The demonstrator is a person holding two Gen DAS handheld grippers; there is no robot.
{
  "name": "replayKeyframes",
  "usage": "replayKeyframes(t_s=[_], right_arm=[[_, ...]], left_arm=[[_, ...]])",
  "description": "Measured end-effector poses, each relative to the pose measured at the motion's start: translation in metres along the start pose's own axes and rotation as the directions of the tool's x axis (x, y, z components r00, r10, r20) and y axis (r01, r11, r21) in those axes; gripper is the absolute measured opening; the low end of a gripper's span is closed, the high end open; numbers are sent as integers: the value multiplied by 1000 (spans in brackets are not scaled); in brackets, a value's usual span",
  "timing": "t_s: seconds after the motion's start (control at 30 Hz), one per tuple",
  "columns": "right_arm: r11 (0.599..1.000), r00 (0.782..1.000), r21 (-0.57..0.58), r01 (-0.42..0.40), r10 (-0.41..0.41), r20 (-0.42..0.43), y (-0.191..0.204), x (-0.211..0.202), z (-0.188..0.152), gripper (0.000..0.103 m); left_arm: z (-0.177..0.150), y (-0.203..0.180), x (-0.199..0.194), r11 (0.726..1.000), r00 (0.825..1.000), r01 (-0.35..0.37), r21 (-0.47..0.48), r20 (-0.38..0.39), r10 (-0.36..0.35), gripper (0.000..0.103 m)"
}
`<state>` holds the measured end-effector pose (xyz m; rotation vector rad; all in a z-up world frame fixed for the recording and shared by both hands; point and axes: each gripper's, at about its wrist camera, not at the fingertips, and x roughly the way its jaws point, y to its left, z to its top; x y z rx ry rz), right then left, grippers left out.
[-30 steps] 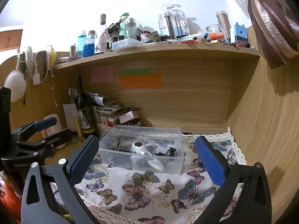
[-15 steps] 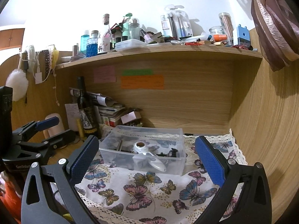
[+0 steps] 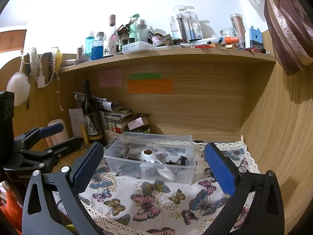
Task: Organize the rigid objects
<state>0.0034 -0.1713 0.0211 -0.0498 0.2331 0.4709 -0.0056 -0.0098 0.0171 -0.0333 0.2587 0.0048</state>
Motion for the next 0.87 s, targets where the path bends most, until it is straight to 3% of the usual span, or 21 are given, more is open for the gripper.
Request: replayKeyframes(t_s=[0.87], right_arm=[[1000,1000,-3,-15,14,-15,-1,5,-1,103]], left_arm=[[-2,-2,-1,1000,1000,17,-2,0,-17,97]])
